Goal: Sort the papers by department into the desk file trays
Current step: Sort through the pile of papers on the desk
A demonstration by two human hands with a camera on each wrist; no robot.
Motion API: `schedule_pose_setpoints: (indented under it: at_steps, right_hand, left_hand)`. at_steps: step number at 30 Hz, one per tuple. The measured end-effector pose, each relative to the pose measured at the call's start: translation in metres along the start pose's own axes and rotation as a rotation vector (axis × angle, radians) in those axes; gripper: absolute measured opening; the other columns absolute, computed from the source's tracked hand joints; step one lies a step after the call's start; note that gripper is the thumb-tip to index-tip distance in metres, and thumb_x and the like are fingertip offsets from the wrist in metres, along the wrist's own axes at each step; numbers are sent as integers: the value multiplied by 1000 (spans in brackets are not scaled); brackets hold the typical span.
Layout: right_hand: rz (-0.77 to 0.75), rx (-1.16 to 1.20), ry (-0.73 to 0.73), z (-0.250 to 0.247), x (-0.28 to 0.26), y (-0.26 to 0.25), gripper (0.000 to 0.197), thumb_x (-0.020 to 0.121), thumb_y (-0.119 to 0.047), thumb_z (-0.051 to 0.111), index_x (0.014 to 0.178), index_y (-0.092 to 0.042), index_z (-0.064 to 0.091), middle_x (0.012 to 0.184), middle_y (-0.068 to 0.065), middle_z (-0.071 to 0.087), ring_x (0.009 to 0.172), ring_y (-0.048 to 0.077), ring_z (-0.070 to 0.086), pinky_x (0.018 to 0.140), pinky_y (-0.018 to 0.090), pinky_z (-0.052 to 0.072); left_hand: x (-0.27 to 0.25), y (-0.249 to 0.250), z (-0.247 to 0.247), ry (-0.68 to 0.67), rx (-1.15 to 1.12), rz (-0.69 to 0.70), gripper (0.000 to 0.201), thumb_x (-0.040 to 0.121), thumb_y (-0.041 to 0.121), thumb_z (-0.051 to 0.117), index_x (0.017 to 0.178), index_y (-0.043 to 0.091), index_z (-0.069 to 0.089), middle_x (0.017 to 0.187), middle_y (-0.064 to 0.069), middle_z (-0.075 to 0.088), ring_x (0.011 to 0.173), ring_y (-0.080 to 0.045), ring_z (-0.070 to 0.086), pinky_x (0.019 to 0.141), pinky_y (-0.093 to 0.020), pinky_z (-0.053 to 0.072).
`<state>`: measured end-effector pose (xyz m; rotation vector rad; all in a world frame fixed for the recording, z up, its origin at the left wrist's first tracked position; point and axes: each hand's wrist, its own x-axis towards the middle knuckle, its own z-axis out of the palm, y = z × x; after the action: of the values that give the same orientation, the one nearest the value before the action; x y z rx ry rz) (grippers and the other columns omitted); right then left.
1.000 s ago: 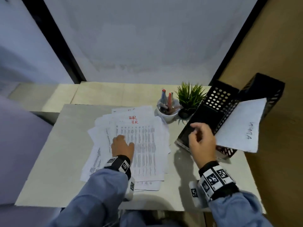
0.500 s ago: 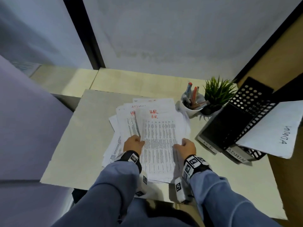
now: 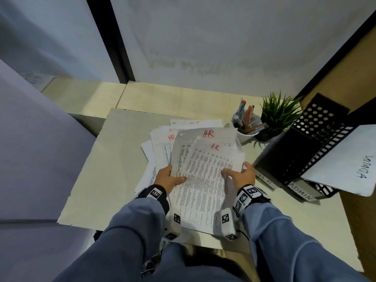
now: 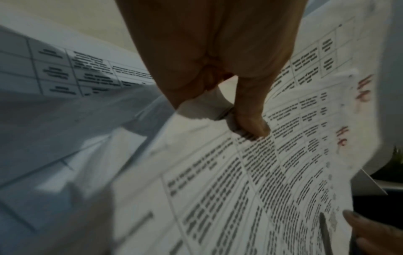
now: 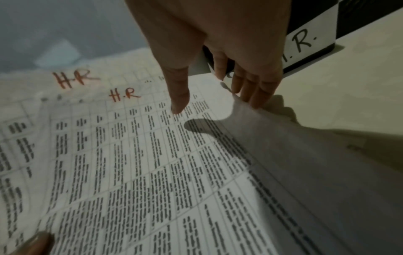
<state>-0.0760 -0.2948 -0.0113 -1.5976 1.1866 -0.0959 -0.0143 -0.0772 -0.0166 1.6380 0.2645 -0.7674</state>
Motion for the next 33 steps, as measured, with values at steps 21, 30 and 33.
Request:
schedule_pose_setpoints:
  at_steps: [21,30,33]
  right_hand:
    - [48,478,-164,-21,25,18,48,74,22,51,44,-13,64,75,2,67,76,18,60,65,21,51]
    - [-39,188,-163,-17,34,15,28,72,18,51,73,-9,60,69,8,60,72,17,60,63,24,47]
    - [-25,61,-226,-23,33,17,37,77,20,46,57,-9,54,43,1,54,50,5,55,59,24,42]
  left_hand:
    - [6,8,-10,76,191,-10,30,82,-12,49,75,6,72,90,-13,65,91,-26,55,82,-32,45]
    - [6,10,1,320,357,63,35,78,-11,42,66,10,68,80,-8,65,75,-30,60,71,-33,53]
    - [17,7,-14,603,398,-15,22,82,4,56,101,10,63,116,-14,58,103,-36,59,91,-42,50]
